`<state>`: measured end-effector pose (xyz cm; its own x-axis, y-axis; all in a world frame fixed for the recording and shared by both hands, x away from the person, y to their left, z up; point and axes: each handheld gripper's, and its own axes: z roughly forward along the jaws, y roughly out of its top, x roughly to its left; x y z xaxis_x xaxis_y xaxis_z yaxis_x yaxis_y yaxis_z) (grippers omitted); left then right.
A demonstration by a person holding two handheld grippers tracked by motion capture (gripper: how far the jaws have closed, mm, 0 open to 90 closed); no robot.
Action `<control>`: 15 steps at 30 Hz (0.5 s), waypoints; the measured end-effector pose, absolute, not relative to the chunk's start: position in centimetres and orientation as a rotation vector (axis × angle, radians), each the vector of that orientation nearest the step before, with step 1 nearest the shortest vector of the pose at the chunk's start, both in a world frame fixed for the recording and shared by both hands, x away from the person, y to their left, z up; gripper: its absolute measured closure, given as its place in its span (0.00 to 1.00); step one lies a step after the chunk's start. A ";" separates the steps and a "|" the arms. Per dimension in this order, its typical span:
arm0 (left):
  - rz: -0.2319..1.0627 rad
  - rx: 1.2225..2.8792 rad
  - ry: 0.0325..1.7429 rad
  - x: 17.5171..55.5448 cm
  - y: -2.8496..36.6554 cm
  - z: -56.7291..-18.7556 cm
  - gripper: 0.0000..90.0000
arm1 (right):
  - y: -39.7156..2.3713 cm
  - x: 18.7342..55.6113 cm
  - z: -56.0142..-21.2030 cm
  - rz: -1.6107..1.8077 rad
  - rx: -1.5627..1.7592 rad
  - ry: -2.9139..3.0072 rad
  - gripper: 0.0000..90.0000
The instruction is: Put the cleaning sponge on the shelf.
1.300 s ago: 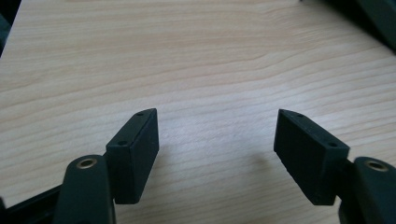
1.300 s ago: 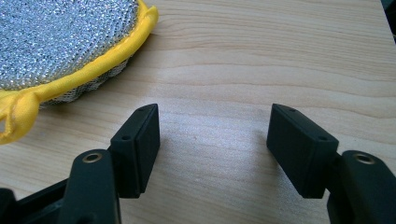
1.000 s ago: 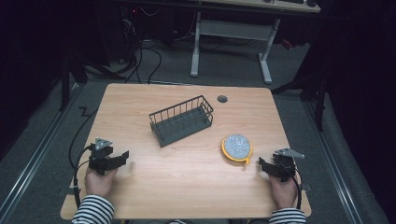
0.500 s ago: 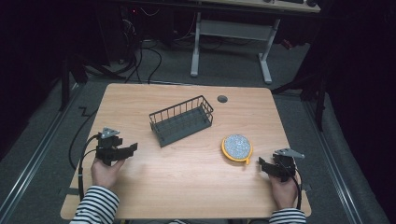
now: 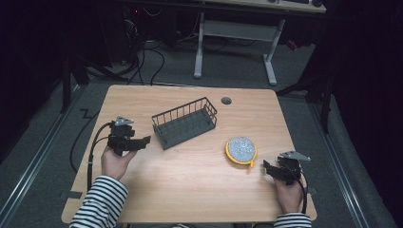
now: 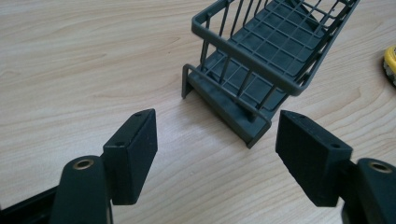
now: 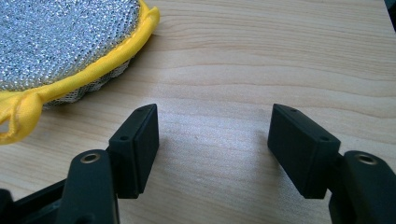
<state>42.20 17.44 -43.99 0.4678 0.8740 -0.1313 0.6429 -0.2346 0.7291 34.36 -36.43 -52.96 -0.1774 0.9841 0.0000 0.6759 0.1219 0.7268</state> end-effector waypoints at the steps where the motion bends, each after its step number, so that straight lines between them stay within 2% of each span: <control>1: 0.398 1.985 1.253 42.6 17.0 -43.7 0.33 | -36.4 34.4 -53.0 0.825 1.600 1.915 0.38; 15: 0.404 2.049 1.228 45.4 14.7 -41.9 0.30 | -36.4 34.4 -53.0 0.828 1.600 1.915 0.38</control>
<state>45.43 14.69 -41.93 0.5011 0.8611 -0.0863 0.6412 -0.3024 0.7052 34.37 -36.43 -52.97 -0.1787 0.9839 0.0016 0.6748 0.1213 0.7279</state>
